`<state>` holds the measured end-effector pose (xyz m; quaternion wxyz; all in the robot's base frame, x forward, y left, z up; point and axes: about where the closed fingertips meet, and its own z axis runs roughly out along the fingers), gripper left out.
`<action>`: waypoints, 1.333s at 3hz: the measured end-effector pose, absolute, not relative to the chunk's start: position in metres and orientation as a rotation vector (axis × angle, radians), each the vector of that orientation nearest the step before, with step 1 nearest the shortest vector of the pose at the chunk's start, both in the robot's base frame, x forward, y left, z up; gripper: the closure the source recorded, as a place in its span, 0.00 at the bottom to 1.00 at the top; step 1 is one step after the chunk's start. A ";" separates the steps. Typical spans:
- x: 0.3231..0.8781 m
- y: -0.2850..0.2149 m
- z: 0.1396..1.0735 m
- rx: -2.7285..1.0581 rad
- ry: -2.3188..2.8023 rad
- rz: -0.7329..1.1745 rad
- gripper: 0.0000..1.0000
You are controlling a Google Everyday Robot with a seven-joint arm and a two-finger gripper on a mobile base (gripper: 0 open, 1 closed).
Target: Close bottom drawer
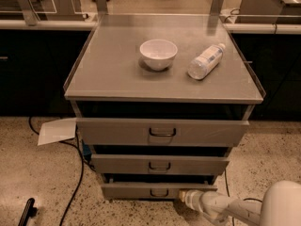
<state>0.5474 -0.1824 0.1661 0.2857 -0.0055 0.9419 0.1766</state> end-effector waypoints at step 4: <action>0.573 -0.191 0.173 0.020 2.468 0.423 1.00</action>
Offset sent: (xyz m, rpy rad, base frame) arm 0.0916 -0.0318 0.0186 -0.0505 -0.1241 -0.1084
